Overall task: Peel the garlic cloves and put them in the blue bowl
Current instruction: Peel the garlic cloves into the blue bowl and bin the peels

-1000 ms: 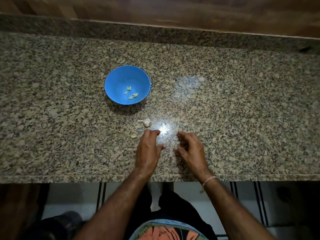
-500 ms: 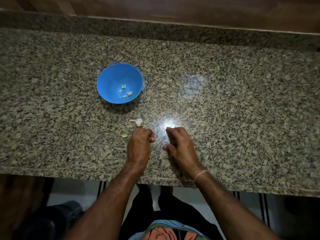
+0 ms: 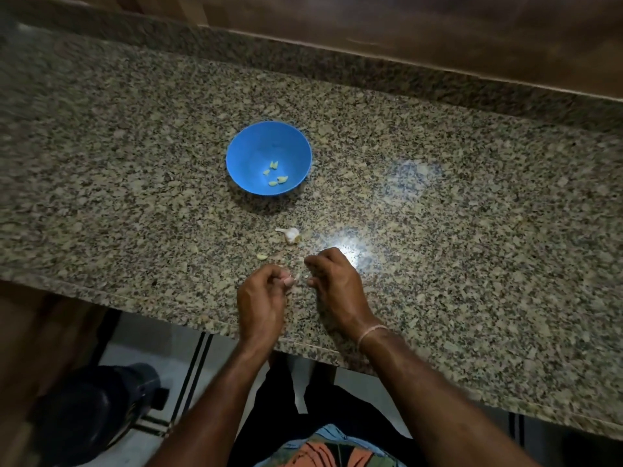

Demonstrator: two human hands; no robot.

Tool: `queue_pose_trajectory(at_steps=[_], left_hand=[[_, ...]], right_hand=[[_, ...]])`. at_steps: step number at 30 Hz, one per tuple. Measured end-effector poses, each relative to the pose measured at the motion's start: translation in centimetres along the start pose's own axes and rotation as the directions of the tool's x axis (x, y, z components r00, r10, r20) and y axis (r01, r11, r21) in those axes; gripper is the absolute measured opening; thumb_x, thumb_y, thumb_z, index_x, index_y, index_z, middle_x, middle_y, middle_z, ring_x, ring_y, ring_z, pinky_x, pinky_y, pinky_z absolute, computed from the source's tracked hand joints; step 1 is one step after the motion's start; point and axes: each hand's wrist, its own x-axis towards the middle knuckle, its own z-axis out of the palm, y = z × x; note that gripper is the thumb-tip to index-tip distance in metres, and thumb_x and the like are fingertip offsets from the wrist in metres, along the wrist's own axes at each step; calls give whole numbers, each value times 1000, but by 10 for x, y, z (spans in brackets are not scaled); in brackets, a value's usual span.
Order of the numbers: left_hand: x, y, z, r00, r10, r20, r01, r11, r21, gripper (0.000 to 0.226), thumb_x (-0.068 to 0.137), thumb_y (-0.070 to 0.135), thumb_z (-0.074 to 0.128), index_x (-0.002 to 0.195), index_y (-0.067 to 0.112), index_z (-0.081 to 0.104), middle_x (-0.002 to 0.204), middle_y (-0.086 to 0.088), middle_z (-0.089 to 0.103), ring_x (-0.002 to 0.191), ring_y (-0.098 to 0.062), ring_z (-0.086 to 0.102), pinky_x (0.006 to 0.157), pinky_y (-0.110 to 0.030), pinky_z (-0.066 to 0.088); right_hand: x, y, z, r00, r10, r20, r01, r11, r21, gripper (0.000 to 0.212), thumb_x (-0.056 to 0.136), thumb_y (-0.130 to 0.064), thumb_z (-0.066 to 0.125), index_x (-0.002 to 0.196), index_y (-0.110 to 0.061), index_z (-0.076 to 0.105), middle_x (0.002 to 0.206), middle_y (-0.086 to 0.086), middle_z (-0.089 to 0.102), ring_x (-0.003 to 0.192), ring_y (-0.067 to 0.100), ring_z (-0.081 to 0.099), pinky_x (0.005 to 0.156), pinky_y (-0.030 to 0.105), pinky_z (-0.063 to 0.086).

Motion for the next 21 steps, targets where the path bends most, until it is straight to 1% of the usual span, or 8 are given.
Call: queue_pose_trajectory(at_steps=[3, 6, 9, 12, 14, 17, 18, 21], left_hand=[[0, -3, -3, 998, -47, -31, 47, 999, -16, 9, 98, 14, 70, 91, 20, 71, 87, 9, 73, 82, -5, 69, 61, -12, 49], [-2, -5, -6, 995, -84, -51, 83, 996, -31, 8, 98, 15, 71, 92, 20, 71, 91, 10, 73, 88, -3, 69, 66, -15, 46], [-4, -7, -8, 989, -129, -67, 128, 992, -21, 8, 97, 16, 73, 91, 21, 71, 92, 9, 72, 87, -3, 67, 62, -15, 42], [-5, -11, -11, 984, -164, -74, 162, 986, -23, 6, 96, 18, 74, 91, 20, 71, 91, 7, 73, 84, -7, 68, 58, -11, 44], [-5, -11, -13, 982, -169, -83, 168, 986, -17, 6, 95, 18, 76, 91, 19, 71, 89, 6, 73, 82, -5, 66, 56, -5, 44], [-6, -11, -14, 983, -164, -76, 163, 986, -17, 7, 94, 17, 77, 90, 18, 71, 87, 7, 72, 80, -2, 65, 56, -5, 44], [-6, -11, -13, 984, -163, -67, 162, 987, -14, 7, 94, 17, 77, 90, 18, 71, 88, 7, 72, 81, -3, 66, 57, -7, 43], [-7, -12, -12, 987, -152, -46, 152, 988, -12, 7, 93, 19, 77, 89, 20, 71, 88, 9, 72, 83, -4, 66, 64, -18, 44]], right_hand=[[0, -2, 7, 999, -11, 33, 12, 1000, -14, 44, 90, 5, 74, 131, -8, 65, 113, -5, 50, 99, 16, 59, 80, 24, 61], [-1, -6, 9, 998, -33, 45, 35, 998, -59, 52, 84, -6, 83, 132, -12, 65, 113, -7, 51, 104, 13, 54, 82, 19, 55], [-1, -15, 14, 999, -46, 25, 48, 995, -92, 36, 86, -16, 84, 121, -18, 72, 113, -10, 55, 104, 6, 47, 80, 14, 46], [-1, -18, 17, 999, -49, -8, 48, 996, -81, 16, 90, -7, 78, 101, -17, 74, 105, -10, 58, 97, 7, 52, 75, 18, 51], [1, -19, 15, 999, -41, -22, 38, 993, -112, 17, 90, 0, 73, 92, -17, 72, 96, -9, 60, 90, 10, 55, 69, 21, 51], [6, -23, 13, 998, -57, 0, 55, 966, -251, 12, 92, -4, 70, 91, -16, 68, 91, -7, 60, 83, 10, 49, 63, 12, 30], [7, -25, 14, 998, -69, 11, 69, 951, -301, 9, 93, -8, 70, 92, -16, 67, 91, -6, 60, 83, 10, 46, 62, 13, 25], [3, -26, 17, 996, -81, 31, 86, 916, -392, 5, 95, -12, 68, 98, -16, 65, 94, -2, 60, 84, 12, 39, 63, 23, 26]])
